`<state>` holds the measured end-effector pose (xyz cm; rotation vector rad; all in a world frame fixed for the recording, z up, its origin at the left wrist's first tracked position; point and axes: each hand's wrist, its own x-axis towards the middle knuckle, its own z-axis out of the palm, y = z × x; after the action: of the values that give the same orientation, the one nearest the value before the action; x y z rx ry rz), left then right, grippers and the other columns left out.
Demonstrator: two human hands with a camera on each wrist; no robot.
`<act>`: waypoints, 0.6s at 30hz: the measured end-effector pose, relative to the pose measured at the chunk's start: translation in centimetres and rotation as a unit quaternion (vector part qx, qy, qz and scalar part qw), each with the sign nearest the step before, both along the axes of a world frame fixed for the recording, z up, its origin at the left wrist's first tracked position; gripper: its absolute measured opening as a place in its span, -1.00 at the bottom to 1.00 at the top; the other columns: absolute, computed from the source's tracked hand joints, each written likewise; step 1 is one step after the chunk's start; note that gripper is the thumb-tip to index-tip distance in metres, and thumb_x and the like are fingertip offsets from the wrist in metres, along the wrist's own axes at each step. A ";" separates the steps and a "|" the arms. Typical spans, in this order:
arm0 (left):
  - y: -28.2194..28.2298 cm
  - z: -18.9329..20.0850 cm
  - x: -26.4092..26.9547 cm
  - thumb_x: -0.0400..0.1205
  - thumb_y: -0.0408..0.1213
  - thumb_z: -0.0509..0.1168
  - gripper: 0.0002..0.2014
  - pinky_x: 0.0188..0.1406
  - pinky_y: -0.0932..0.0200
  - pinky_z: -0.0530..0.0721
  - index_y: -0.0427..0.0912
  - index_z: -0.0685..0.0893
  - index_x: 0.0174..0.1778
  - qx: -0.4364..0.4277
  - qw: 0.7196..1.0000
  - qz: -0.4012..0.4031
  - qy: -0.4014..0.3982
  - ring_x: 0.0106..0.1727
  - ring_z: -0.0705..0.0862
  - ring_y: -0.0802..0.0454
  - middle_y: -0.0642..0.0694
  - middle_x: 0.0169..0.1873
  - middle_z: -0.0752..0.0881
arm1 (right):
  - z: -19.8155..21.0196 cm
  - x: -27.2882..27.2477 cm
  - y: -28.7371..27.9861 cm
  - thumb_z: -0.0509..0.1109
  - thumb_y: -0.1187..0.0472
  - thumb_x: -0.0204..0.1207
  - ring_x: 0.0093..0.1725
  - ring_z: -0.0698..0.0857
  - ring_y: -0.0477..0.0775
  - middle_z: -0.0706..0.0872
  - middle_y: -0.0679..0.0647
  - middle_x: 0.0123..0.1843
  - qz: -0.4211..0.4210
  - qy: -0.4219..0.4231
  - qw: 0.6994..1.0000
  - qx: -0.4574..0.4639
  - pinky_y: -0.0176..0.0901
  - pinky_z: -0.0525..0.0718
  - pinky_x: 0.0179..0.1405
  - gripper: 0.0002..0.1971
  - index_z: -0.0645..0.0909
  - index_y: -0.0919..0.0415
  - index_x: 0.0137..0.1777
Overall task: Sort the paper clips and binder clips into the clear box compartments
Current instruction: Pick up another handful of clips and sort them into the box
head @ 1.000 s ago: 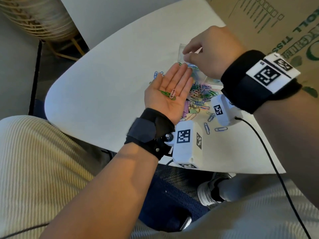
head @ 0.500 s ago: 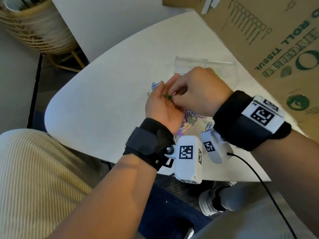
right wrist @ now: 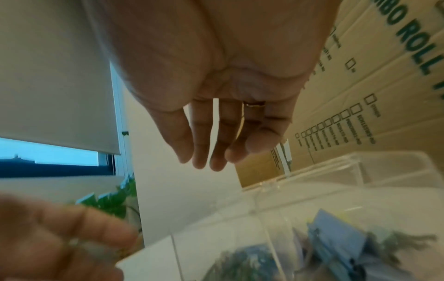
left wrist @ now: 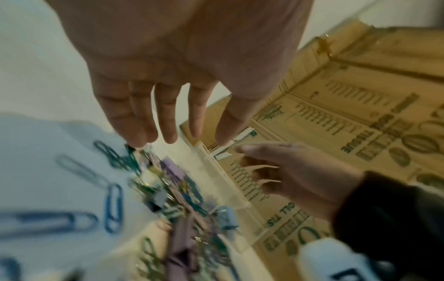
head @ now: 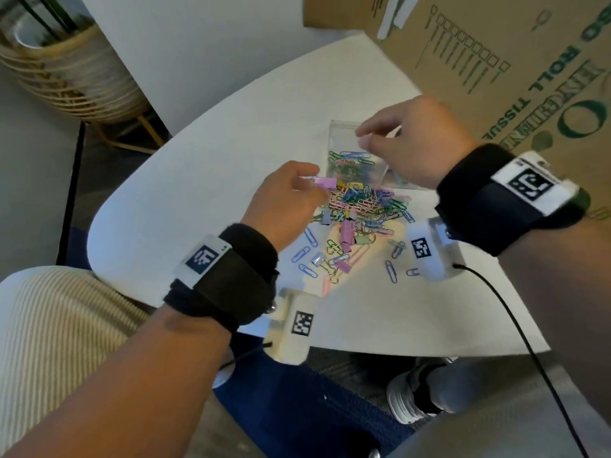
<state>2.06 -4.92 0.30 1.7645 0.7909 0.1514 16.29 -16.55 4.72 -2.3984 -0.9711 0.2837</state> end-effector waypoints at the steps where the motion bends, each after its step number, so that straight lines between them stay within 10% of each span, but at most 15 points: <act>1: 0.6 -0.1 -0.2 0.56 -0.18 0.38 -0.59 0.12 0.15 0.54 0.00 0.56 0.34 0.041 0.999 -0.013 0.031 0.15 0.60 0.05 -0.02 0.17 0.61 | 0.5 -0.1 -0.8 0.38 0.07 0.57 -0.14 0.64 -0.07 0.80 -0.04 -0.04 -0.006 0.005 1.000 0.020 -0.30 0.49 -0.12 -0.82 0.80 0.00 0.04; 5: 2.7 -0.3 0.1 0.40 0.15 0.48 -0.16 0.43 -0.07 0.41 0.08 0.27 0.55 0.179 0.967 -0.093 0.156 0.47 0.36 -0.16 -0.16 0.45 0.34 | 0.9 -1.2 -3.8 0.48 -0.10 0.46 -0.29 0.61 -0.15 0.74 -0.09 -0.15 0.013 0.035 0.996 -0.079 -0.28 0.50 -0.29 -0.76 0.76 -0.05 0.07; 9: 2.8 -0.5 0.5 0.17 0.31 0.54 0.14 0.43 -0.09 0.30 0.13 0.10 0.62 0.282 0.896 -0.222 0.263 0.51 0.18 -0.24 -0.13 0.51 0.20 | -1.5 -2.7 -5.7 0.59 -0.35 0.12 0.34 0.54 0.15 0.42 0.10 0.48 0.088 0.058 0.938 -0.330 -0.05 0.51 0.31 0.11 0.12 -0.17 0.65; 13: 2.5 -0.7 0.6 0.17 0.15 0.61 -0.02 0.24 -0.04 0.43 0.13 0.28 0.47 0.329 0.860 -0.284 0.269 0.37 0.29 -0.22 -0.10 0.38 0.27 | -3.4 -3.8 -6.4 0.69 -0.22 0.06 0.36 0.45 0.26 0.23 0.10 0.46 0.087 0.064 0.925 -0.364 0.10 0.54 0.30 0.31 -0.15 -0.19 0.67; 18: 1.8 -1.0 1.4 0.38 -0.07 0.57 -0.40 0.04 0.15 0.50 0.01 0.51 0.30 0.287 0.898 -0.277 0.189 0.08 0.55 -0.05 -0.04 0.18 0.45 | -4.5 -3.4 -4.8 0.69 0.02 0.24 0.28 0.58 0.31 0.29 0.21 0.48 0.072 0.078 0.953 -0.285 -0.05 0.54 0.29 0.16 -0.04 -0.05 0.69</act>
<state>3.43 -3.15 -0.70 2.5657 0.4967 -0.3927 12.93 -21.32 0.18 -2.7533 -1.1029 0.9025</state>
